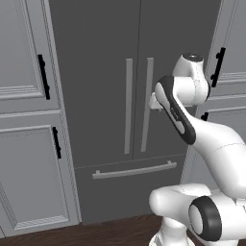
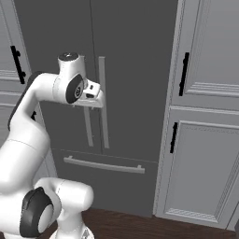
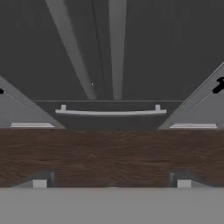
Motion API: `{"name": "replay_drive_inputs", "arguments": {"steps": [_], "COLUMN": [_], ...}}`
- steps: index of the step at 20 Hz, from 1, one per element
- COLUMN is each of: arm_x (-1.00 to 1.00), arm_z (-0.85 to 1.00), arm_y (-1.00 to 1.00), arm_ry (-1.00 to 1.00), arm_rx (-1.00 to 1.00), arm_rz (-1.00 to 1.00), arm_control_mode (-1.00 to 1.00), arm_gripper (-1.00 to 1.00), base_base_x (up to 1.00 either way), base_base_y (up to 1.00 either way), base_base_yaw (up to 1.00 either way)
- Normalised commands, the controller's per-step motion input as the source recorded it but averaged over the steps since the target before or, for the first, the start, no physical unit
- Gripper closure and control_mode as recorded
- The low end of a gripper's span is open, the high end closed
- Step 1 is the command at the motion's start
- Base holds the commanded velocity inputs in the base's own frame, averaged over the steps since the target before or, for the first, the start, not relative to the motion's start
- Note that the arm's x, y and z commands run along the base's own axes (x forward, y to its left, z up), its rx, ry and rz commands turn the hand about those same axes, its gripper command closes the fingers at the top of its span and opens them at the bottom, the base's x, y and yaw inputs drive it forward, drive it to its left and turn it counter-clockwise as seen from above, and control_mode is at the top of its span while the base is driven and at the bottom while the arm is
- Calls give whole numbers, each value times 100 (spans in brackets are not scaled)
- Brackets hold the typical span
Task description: Take the strawberry from the fridge and place it on top of the pancake, located on the dining counter.
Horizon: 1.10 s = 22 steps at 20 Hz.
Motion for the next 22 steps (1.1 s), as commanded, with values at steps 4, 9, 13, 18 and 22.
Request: {"name": "replay_drive_inputs", "arguments": {"steps": [4, 9, 13, 18, 22], "arm_x": [72, 57, 21, 31, 33], "arm_z": [3, 52, 72, 7, 0], "arm_y": [20, 25, -3, -27, -42], "arm_ry": [-59, -37, -7, -1, -2], "arm_rx": [0, -4, -4, 1, 5], "arm_rz": [0, 0, -3, -2, 0], "arm_control_mode": [-100, -100, -100, -100, -100], "arm_gripper": [-100, -100, -100, -100, -100], "base_base_x": [0, 0, 0, 0, 0], "base_base_y": [0, 0, 0, 0, 0], "base_base_yaw": [0, 0, 0, 0, 0]}}
